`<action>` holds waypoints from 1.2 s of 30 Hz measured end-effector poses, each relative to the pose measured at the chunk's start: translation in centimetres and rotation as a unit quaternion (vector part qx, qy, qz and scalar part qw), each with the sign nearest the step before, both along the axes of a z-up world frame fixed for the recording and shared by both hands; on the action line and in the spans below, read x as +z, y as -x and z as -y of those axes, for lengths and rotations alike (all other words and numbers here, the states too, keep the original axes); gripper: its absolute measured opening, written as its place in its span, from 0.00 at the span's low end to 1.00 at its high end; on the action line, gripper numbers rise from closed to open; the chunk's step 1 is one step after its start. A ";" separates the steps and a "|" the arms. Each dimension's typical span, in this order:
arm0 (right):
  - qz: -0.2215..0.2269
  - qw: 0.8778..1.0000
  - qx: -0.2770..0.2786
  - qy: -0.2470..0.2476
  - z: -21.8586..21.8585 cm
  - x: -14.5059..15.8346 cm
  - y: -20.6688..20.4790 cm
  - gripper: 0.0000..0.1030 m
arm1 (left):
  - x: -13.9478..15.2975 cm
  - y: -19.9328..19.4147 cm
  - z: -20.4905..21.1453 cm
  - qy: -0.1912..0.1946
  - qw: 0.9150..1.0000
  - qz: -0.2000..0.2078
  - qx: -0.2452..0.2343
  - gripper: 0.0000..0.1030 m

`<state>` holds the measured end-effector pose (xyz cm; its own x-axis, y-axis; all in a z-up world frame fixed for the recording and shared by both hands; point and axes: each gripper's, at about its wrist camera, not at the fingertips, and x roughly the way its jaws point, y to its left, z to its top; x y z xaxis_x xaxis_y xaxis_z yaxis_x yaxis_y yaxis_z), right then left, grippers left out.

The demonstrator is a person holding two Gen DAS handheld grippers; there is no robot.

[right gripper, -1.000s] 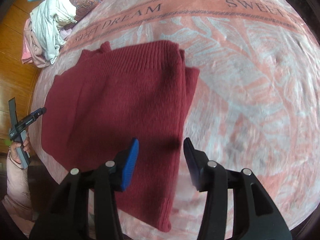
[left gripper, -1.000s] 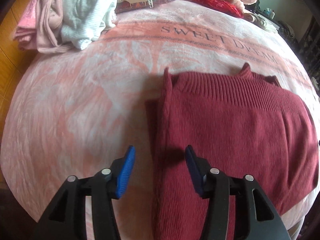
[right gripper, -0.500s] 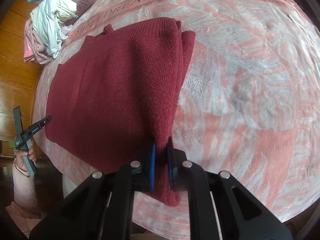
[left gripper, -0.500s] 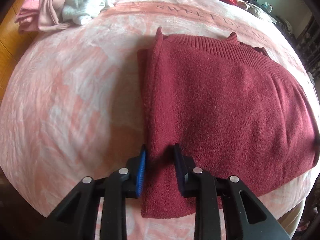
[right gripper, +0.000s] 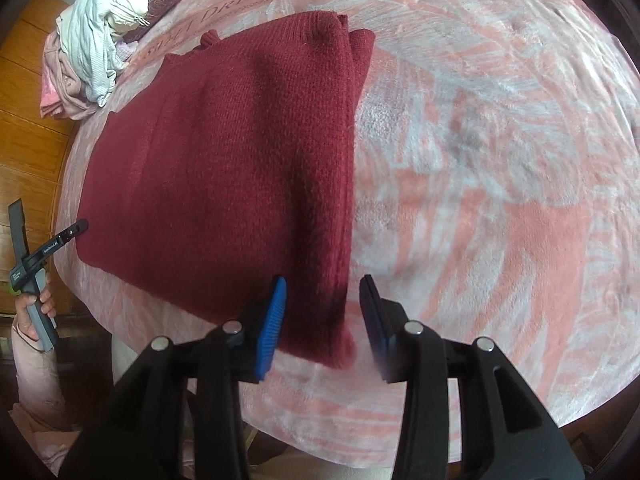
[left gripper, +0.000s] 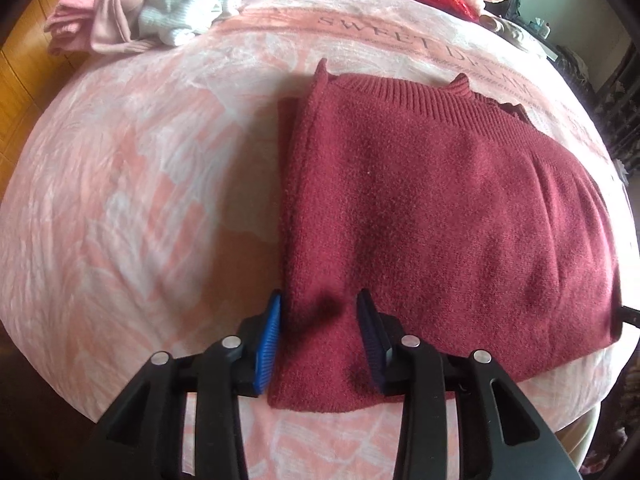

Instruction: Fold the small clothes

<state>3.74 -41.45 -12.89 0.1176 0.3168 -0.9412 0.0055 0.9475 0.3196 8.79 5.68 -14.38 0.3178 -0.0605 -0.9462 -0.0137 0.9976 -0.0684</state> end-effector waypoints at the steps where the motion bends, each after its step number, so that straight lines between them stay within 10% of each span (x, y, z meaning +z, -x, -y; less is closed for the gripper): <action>1: -0.002 1.000 0.000 -0.001 0.0 0.0 0.4 0.38 | 0.3 0.3 0.0 0.001 1.000 0.004 -0.001 0.38; 10: -0.021 1.000 -0.006 0.021 -0.1 -1.7 1.6 0.17 | -1.0 1.5 1.5 -0.041 0.999 0.001 -0.027 0.46; 23: -0.031 0.999 -0.017 0.037 -0.1 -3.1 1.0 0.17 | -3.7 1.3 -0.1 -0.014 1.000 -0.015 -0.006 0.54; 36: 0.017 1.000 -0.016 0.010 -0.3 1.8 0.3 0.52 | 3.1 3.3 2.1 -0.016 0.999 0.028 -0.021 0.52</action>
<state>3.42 -41.18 -11.07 0.1602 0.2942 -0.9422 0.0246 0.9530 0.3018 5.44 3.54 -11.25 0.3689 -0.0439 -0.9284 0.0304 0.9989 -0.0351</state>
